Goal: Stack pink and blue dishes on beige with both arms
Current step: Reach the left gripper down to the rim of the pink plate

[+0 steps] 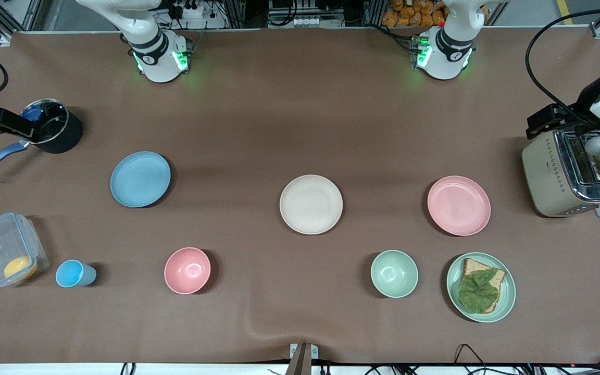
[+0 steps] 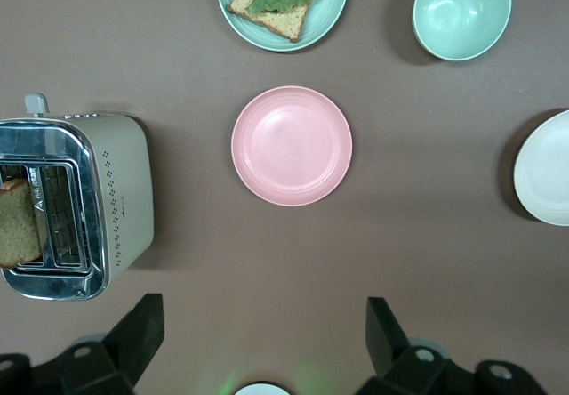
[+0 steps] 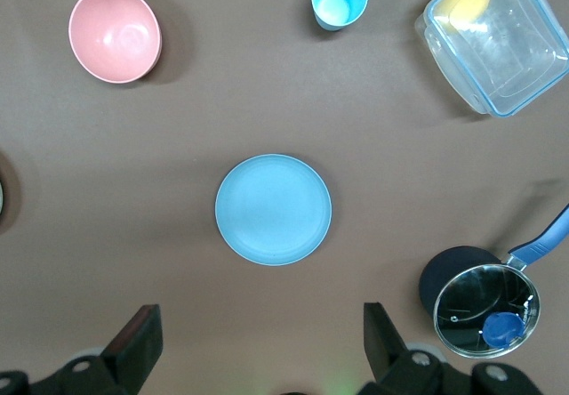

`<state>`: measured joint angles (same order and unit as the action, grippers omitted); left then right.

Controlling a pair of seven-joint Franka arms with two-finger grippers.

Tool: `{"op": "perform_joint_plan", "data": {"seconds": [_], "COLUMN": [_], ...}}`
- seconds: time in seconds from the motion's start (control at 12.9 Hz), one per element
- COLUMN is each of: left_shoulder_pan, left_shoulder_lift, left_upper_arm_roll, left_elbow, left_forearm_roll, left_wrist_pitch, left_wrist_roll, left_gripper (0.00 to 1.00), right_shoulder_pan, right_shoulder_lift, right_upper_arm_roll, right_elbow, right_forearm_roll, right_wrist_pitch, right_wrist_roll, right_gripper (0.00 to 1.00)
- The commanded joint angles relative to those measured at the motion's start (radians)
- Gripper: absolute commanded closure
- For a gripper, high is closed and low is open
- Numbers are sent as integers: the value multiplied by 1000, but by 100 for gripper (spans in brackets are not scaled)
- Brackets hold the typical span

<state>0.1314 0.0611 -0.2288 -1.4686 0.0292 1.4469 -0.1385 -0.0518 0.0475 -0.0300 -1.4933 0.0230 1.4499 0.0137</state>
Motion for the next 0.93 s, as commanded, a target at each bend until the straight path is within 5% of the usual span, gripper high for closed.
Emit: {"op": "perform_joint_plan", "data": {"seconds": [0.0,0.7,0.85], "left_shoulder_pan": [4,7,19], "left_shoulder_lift": [-9,48,43], "left_upper_arm_roll": [-1,-3,2], "left_elbow": [8,-21,-143], "left_forearm_roll": [-11,44,61], "left_wrist_pitch": [-20,-3,128], "left_wrist_roll": [7,10,10], "left_gripper": [0,0,0], "right_shoulder_pan": [6,7,4], "right_shoulder_lift": [3,5,8], "right_upper_arm_roll": [-5,-5,-5], "right_elbow": [13,13,13], "right_forearm_roll": [8,3,5], "right_wrist_pitch": [-5,-5,-5], "right_wrist_roll": [2,0,0], "right_gripper": [0,0,0]}}
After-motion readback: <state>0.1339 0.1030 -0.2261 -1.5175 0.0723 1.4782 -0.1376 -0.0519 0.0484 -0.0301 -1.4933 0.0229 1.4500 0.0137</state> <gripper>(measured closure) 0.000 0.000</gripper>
